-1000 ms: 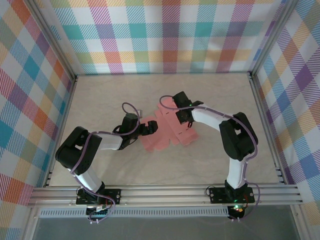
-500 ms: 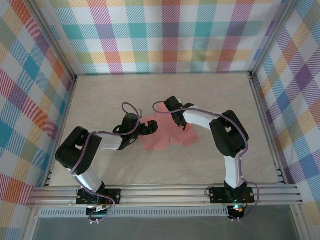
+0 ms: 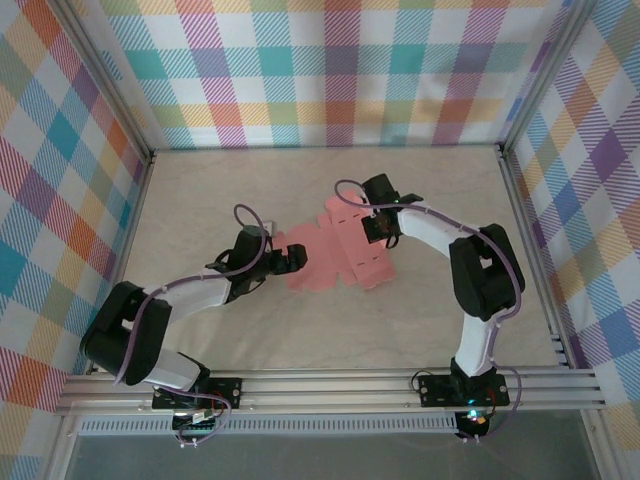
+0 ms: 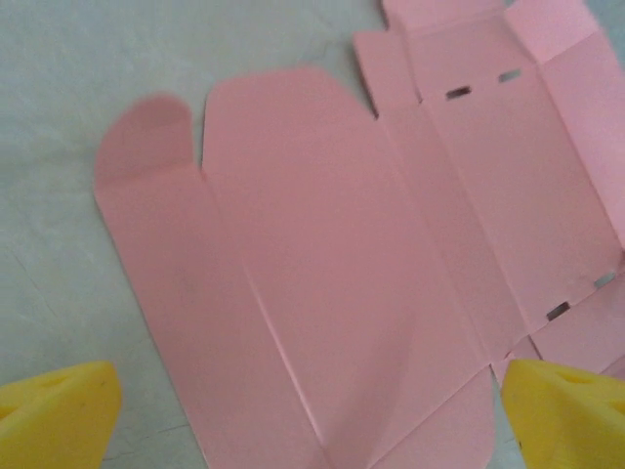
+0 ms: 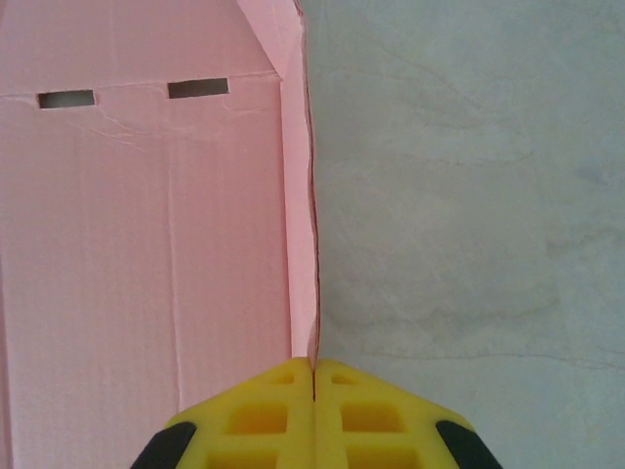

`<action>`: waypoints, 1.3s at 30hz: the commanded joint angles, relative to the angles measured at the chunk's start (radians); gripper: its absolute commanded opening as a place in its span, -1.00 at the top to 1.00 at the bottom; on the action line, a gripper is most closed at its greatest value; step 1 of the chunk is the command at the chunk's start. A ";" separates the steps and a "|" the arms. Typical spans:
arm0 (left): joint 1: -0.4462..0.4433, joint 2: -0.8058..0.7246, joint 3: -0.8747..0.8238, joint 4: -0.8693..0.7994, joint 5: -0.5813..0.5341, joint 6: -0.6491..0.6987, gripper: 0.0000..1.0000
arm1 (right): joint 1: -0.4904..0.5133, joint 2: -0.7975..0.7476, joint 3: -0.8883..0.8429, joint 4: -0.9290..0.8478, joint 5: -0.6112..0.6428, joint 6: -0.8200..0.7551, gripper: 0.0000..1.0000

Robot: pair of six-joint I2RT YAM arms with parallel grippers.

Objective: Fold the paper box

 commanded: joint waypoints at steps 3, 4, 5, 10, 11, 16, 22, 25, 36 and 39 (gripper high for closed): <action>0.014 -0.019 0.100 -0.108 0.005 0.084 -1.00 | -0.011 -0.062 -0.061 0.036 -0.110 -0.004 1.00; 0.016 -0.011 0.117 -0.109 0.017 0.103 -1.00 | -0.013 -0.071 -0.074 0.051 -0.119 -0.017 1.00; 0.016 -0.002 0.136 -0.111 0.027 0.125 -0.99 | -0.013 -0.078 -0.088 0.068 -0.130 -0.032 1.00; 0.016 0.045 0.158 0.029 0.114 0.257 -0.94 | -0.013 -0.115 -0.146 0.134 -0.216 -0.083 1.00; 0.016 0.063 0.169 0.044 0.130 0.288 -0.94 | -0.013 -0.120 -0.153 0.139 -0.241 -0.093 1.00; 0.030 0.166 0.231 0.139 0.242 0.415 -1.00 | -0.022 -0.106 -0.140 0.111 -0.328 -0.127 1.00; 0.098 0.341 0.390 0.179 0.469 0.356 -0.95 | -0.046 -0.113 -0.129 0.079 -0.457 -0.137 1.00; 0.102 0.396 0.458 0.129 0.520 0.387 -0.90 | -0.057 -0.118 -0.122 0.060 -0.485 -0.137 1.00; 0.103 0.457 0.512 0.054 0.536 0.474 -0.80 | -0.053 -0.075 -0.089 0.020 -0.378 -0.190 1.00; 0.103 0.478 0.548 0.004 0.589 0.594 -0.59 | -0.054 -0.083 -0.088 0.008 -0.401 -0.223 1.00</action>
